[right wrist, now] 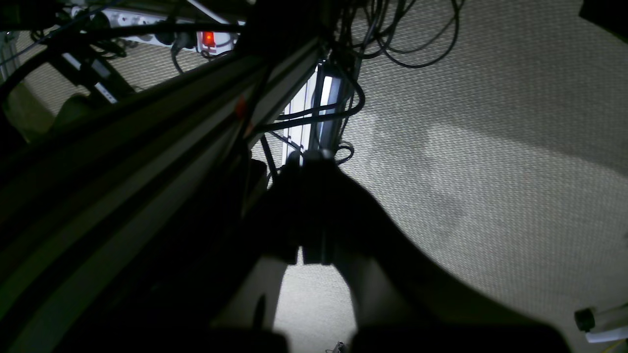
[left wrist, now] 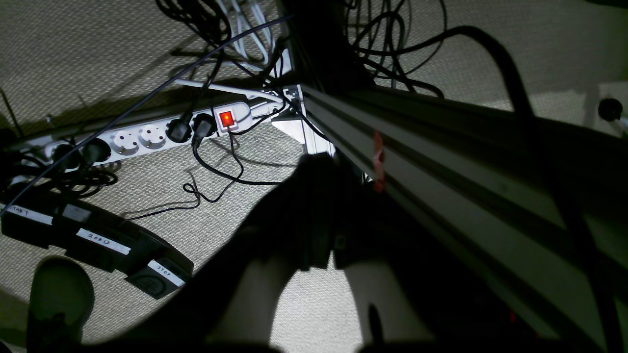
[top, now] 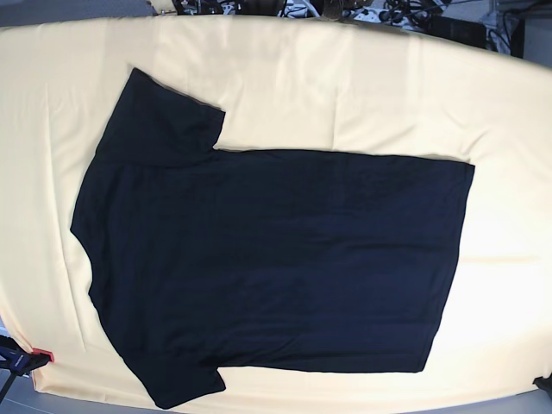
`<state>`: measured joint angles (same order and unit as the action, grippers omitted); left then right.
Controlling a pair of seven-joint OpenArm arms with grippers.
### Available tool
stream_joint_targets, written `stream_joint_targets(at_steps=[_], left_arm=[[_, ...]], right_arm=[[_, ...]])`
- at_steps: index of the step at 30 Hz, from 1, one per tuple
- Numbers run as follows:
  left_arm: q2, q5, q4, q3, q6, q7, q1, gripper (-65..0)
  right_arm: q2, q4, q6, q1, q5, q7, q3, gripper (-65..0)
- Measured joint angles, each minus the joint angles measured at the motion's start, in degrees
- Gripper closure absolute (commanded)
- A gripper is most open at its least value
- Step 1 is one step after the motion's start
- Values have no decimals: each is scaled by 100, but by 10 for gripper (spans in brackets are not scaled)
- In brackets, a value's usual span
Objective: Fold the T-shirt properly
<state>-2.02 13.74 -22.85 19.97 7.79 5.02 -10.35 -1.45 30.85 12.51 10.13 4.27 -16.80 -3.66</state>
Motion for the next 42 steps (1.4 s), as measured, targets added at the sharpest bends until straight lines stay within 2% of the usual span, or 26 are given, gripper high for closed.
stream_joint_targets(at_steps=[29, 32, 37, 42], left_arm=[[9, -2, -98, 0, 0, -74, 2, 0], [-4, -245, -330, 0, 0, -763, -39, 0], [-160, -800, -1255, 4, 0, -844, -623, 0], [-525, -782, -2406, 22, 0, -1220, -1613, 0]], right_arm=[[0, 7, 4, -2, 2, -87, 0, 0], [-17, 7, 271, 2, -4, -772, -7, 0], [-243, 76, 577, 214, 17, -785, -9, 0], [-570, 459, 1075, 848, 24, -1003, -4, 0]])
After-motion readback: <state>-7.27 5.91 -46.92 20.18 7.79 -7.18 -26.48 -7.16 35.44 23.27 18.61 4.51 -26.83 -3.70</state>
